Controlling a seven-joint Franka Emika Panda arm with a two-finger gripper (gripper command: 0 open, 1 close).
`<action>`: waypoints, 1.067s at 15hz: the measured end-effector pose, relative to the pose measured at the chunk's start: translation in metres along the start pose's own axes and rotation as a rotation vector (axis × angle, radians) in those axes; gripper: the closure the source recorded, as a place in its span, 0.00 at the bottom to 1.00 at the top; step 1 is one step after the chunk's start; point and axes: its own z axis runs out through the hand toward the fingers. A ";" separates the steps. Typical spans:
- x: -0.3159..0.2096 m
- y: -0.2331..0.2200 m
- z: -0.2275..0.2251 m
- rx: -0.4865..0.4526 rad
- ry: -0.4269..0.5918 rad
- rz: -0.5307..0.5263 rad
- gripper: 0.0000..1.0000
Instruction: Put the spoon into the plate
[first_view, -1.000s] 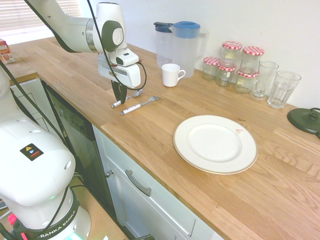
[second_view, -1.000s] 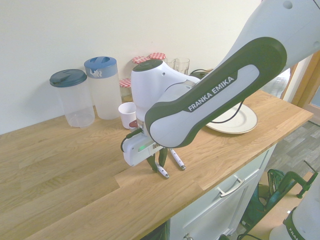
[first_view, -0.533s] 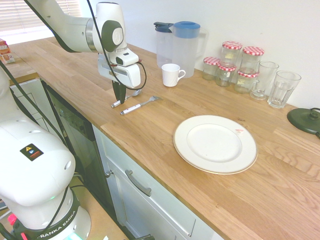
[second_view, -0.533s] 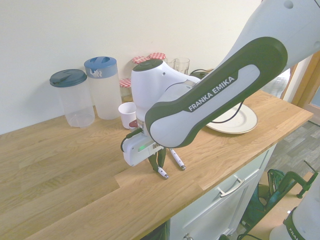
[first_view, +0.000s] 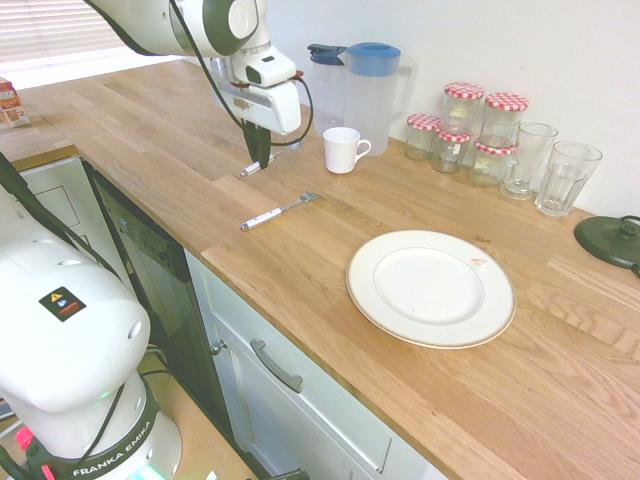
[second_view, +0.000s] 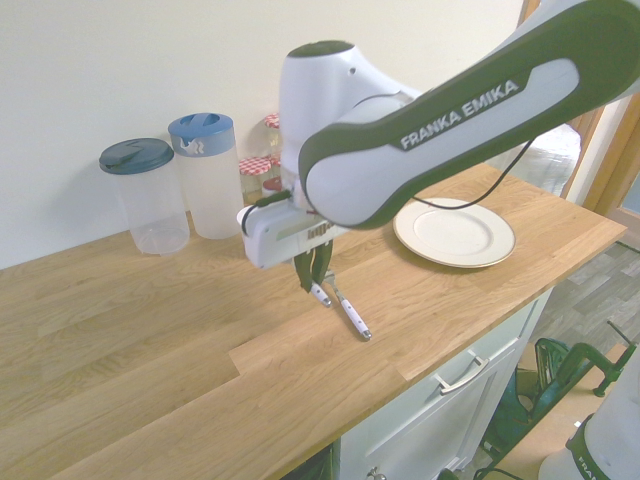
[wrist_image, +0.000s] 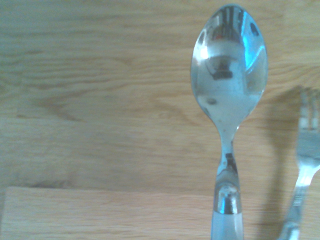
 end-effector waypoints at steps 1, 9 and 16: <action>0.024 0.017 -0.009 0.002 0.001 0.027 1.00; 0.156 0.171 -0.005 -0.021 -0.009 0.181 1.00; 0.208 0.213 0.054 -0.046 -0.037 0.235 1.00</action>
